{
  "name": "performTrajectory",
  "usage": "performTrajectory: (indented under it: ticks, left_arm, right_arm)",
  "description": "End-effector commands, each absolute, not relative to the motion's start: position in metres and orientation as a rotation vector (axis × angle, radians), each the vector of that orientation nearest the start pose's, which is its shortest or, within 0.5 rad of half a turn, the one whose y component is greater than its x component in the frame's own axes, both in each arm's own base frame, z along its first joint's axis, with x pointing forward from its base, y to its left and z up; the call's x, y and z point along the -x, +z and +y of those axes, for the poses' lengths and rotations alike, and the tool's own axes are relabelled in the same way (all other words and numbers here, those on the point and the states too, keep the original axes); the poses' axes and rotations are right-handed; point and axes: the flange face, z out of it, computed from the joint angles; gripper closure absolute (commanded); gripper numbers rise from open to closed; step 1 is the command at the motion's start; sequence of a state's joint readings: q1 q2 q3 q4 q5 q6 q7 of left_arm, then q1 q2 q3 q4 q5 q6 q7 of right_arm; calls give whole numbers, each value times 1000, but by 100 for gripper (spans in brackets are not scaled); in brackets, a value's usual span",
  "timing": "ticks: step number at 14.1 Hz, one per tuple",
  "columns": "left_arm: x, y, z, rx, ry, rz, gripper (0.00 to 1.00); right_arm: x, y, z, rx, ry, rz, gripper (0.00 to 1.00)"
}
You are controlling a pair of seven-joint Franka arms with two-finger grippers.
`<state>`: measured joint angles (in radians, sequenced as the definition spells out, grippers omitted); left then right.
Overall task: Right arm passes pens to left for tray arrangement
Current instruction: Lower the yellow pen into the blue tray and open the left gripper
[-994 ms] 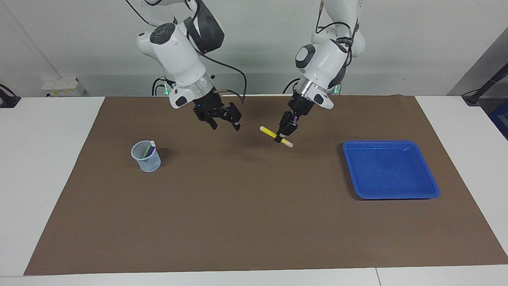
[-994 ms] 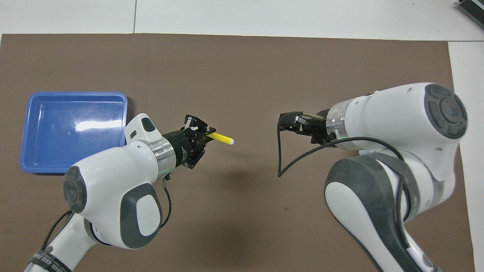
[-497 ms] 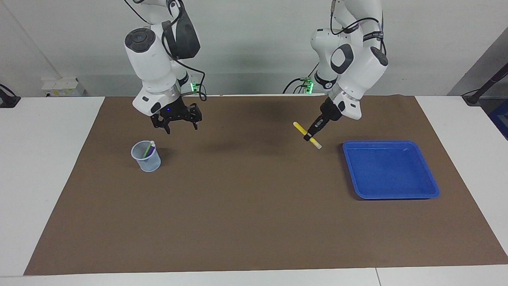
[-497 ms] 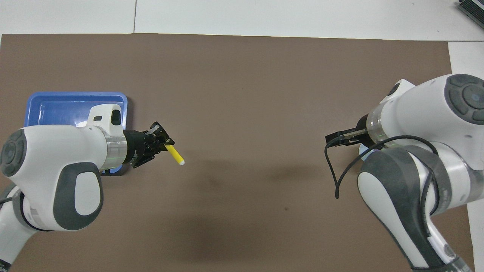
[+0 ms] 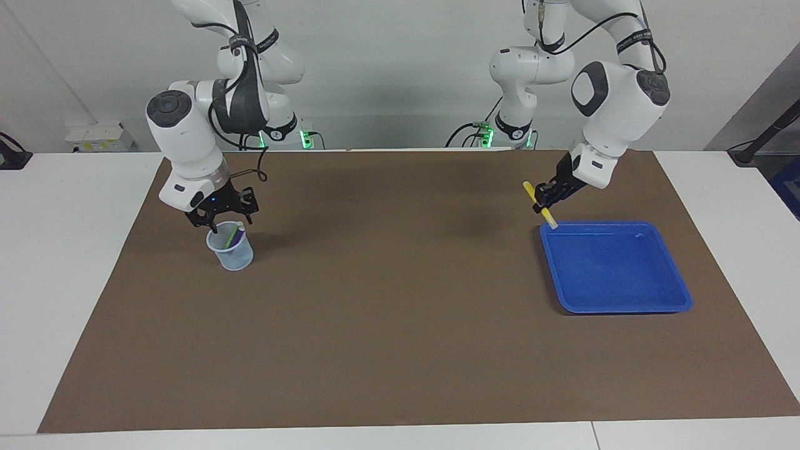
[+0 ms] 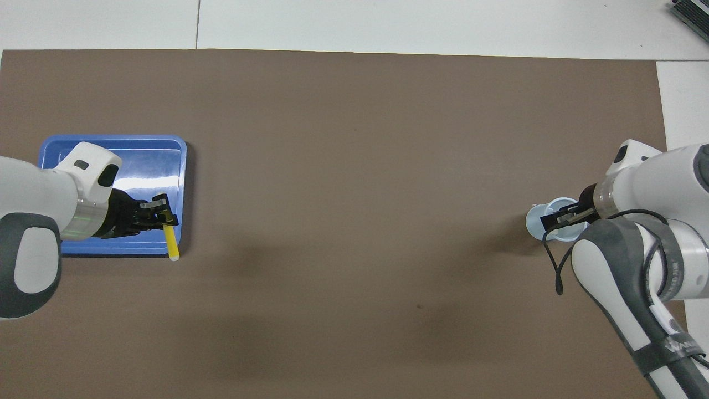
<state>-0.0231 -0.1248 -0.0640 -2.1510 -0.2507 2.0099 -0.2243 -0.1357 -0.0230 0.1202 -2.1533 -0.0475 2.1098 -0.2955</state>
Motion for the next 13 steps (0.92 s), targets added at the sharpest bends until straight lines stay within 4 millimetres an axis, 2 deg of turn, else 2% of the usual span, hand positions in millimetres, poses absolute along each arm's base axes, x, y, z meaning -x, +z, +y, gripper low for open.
performTrajectory:
  ticks: [1, 4, 7, 11, 13]
  left_arm:
    - [-510, 458, -34, 3272, 74, -123, 100]
    - [-518, 443, -5, 3240, 73, 40, 100]
    - [-529, 415, 17, 3218, 62, 64, 100]
    - [-542, 387, 19, 3217, 39, 59, 100]
    - [-549, 370, 18, 3217, 17, 58, 100]
  right_arm:
    - [-528, 402, -7, 3158, 32, -513, 28]
    - [-528, 398, -4, 3178, 38, -352, 31]
    - [-529, 393, -2, 3176, 47, -270, 33]
    - [-529, 391, -4, 3174, 53, -239, 39]
    - [-529, 387, -6, 3173, 63, -225, 50]
